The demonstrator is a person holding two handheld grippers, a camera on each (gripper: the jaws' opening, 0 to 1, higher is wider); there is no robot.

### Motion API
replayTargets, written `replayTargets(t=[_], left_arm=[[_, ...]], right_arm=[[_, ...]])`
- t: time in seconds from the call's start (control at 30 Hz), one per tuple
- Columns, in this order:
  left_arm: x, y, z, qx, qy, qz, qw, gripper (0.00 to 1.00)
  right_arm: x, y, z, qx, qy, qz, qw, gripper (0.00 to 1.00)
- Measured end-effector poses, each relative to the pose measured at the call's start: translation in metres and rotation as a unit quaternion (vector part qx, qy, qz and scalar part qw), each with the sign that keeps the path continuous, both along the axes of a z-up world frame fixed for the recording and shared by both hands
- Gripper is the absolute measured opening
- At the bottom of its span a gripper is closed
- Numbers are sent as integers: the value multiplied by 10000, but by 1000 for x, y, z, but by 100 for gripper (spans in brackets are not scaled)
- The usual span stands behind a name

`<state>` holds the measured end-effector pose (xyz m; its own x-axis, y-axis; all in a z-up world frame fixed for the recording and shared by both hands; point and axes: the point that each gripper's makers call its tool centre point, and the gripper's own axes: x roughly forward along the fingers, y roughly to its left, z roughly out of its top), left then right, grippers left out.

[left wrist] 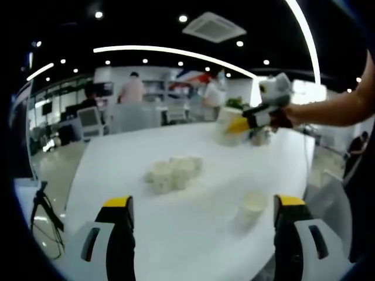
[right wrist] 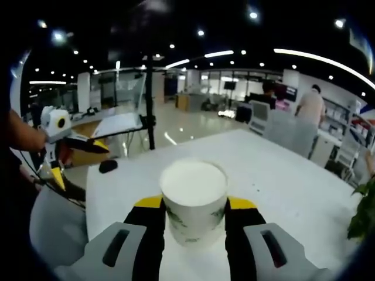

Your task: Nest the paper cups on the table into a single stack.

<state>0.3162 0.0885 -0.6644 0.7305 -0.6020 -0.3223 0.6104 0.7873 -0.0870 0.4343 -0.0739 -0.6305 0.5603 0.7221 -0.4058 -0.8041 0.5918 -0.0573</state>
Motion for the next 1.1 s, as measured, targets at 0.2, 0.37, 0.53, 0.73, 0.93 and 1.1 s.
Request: replayTargets(t=[0.2,0.37,0.53,0.73,0.93,1.1], left_arm=[[4,-1,6,-106,-16,5,9999,98],[8,-2,9,-235,-13,61,9997,97],[11,-8,10,-284,34,36,9996,97],[16,-23,23,-358,-27,-131,9993,97],[15,-37,23,-355,-11,-356,9987,96],[12,-43,23,-387,-26,-496,9980,97]], right_arm=[[-14,5,4,-29,-21,138,9999,37],[-21,5,8,3,-37,177,9998,37],[-29,7,13,82,-40,221,9997,37],[-44,13,22,190,-64,307,9993,37],[-66,22,31,188,-102,575,9981,37],[-81,25,35,267,-55,743,9969,37]])
